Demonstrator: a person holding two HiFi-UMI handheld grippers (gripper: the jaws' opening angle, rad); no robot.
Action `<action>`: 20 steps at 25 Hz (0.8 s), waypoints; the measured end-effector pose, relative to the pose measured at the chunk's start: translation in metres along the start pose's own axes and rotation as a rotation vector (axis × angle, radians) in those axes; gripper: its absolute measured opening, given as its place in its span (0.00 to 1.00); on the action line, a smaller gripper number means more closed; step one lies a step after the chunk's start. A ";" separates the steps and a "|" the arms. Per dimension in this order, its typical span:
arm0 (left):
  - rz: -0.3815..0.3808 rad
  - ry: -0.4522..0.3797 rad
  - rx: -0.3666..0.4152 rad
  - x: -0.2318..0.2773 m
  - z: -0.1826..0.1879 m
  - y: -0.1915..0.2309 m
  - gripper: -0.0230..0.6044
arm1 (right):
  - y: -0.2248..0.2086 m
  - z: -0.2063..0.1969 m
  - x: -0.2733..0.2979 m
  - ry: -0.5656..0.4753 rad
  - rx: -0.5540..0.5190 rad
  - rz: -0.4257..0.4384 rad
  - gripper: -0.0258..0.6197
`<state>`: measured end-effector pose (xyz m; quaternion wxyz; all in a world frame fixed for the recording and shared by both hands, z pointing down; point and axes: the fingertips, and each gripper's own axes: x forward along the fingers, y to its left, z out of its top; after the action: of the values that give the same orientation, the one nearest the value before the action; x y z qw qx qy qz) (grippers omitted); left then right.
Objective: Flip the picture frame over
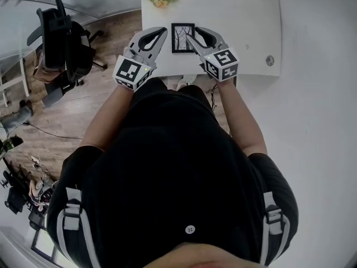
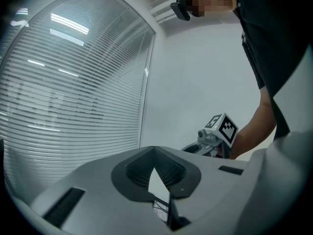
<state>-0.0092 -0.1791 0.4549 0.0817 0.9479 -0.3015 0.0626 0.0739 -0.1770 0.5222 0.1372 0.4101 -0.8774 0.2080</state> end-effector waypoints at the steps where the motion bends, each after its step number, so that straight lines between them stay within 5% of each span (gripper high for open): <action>1: -0.004 -0.003 0.004 0.001 0.005 -0.001 0.04 | 0.004 0.010 -0.006 -0.029 -0.009 0.000 0.28; 10: -0.061 -0.041 0.040 0.005 0.037 -0.016 0.04 | 0.027 0.077 -0.051 -0.226 -0.109 -0.029 0.15; 20: -0.084 -0.078 0.059 0.008 0.082 -0.022 0.04 | 0.031 0.125 -0.072 -0.329 -0.150 -0.047 0.06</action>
<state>0.0161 -0.1820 0.3733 0.0446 0.9634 -0.2625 0.0308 0.0858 -0.1707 0.3753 0.0268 0.4474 -0.8913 0.0690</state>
